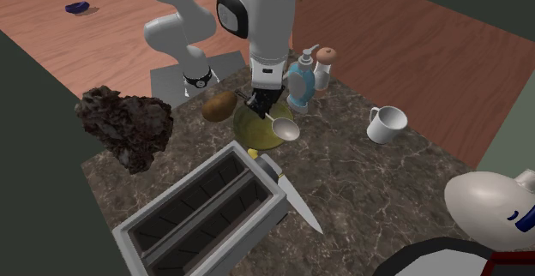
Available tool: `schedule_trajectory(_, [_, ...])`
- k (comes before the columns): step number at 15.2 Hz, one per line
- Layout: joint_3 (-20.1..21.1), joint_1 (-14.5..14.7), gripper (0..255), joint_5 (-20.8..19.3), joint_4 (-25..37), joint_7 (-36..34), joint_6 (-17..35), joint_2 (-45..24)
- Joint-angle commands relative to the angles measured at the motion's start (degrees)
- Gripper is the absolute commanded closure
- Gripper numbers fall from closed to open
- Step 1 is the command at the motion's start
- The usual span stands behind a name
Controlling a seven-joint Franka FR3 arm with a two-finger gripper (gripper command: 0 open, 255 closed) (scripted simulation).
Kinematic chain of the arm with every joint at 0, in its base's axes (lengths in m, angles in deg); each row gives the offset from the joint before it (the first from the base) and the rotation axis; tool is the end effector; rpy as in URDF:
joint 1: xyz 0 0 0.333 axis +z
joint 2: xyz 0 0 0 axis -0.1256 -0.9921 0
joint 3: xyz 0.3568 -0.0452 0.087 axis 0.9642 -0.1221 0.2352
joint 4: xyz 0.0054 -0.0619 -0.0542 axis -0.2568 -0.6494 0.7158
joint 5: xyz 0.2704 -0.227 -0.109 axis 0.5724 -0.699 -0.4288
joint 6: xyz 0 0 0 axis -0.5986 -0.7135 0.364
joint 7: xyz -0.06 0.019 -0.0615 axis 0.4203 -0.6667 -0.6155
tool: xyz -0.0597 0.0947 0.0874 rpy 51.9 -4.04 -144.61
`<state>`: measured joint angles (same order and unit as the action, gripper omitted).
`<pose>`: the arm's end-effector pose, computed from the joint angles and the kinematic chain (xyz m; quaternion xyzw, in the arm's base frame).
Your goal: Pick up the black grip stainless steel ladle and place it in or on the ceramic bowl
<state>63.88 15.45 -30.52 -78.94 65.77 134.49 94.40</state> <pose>0.3752 0.1766 0.4670 0.9781 0.1996 0.0240 0.0540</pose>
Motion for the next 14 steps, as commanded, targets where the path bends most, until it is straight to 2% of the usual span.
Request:
schedule_trajectory(1, [0.0, 0.0, 255, 0.0, 0.0, 0.0, 0.1, 0.0])
schedule_trajectory(3, [0.0, 0.0, 255, 0.0, 0.0, 0.0, 0.1, 0.0])
schedule_trajectory(4, [0.0, 0.0, 0, 0.0, 0.0, 0.0, 0.1, 0.0])
schedule_trajectory(9, [0.0, 0.0, 0, 0.0, 0.0, 0.0, 0.1, 0.0])
schedule_trajectory(13, [-0.2, 0.4, 0, 0.7, 5.3, 0.5, -7.5, 2.4])
schedule_trajectory(14, [-0.2, 0.4, 0, 0.7, 5.3, 0.5, -7.5, 2.4])
